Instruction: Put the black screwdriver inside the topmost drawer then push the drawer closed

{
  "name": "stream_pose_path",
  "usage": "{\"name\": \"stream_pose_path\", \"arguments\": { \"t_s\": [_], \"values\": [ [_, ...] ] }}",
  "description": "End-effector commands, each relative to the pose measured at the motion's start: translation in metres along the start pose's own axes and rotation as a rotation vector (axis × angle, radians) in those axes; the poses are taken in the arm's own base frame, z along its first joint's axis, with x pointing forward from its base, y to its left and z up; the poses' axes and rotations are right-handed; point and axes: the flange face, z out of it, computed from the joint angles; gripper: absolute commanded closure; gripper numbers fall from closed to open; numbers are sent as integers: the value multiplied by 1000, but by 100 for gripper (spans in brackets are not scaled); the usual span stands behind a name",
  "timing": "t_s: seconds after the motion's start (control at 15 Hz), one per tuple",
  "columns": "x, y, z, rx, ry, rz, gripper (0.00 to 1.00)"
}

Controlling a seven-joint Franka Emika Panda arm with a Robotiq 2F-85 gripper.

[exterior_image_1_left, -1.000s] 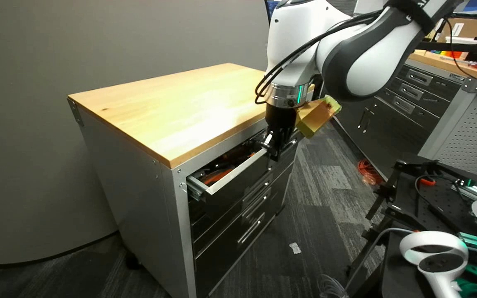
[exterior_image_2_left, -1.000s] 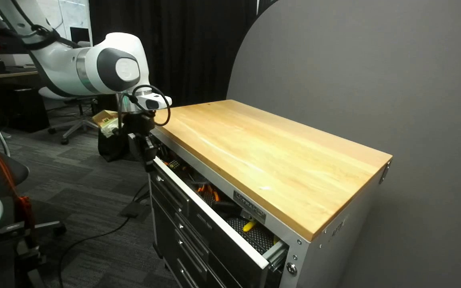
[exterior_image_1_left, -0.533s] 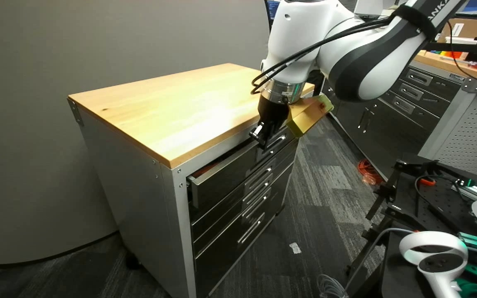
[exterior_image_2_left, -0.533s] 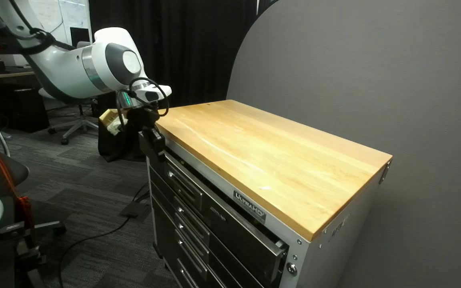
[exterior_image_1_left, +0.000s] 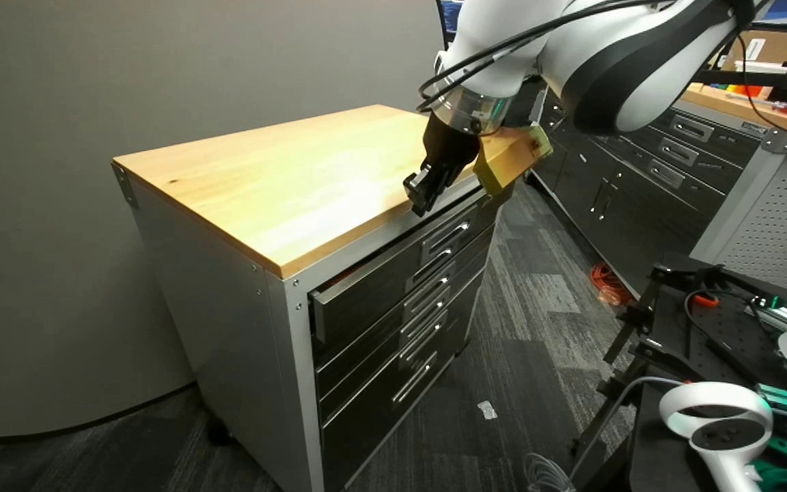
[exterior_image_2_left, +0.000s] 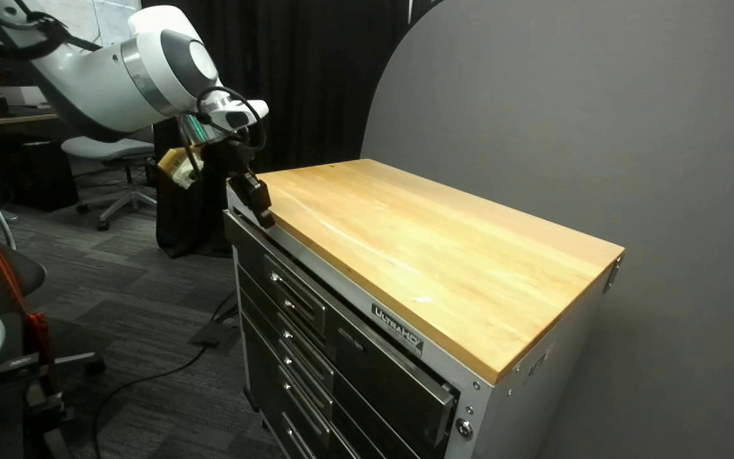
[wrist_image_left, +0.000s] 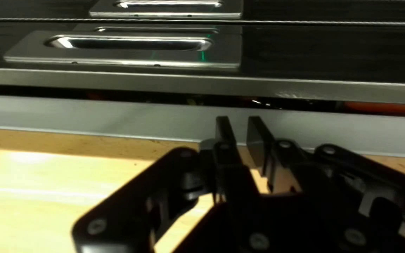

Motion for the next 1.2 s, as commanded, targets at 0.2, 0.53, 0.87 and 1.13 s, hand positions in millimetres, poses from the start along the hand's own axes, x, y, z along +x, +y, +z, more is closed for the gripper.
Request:
{"name": "stream_pose_path", "arguments": {
  "t_s": [0.2, 0.53, 0.87, 1.13],
  "values": [
    [-16, -47, -80, 172, -209, -191, 26],
    [24, -38, -132, 309, -455, -328, 0],
    [93, 46, -152, 336, -517, -289, 0],
    [90, 54, -147, 310, -506, -273, 0]
  ]
}}
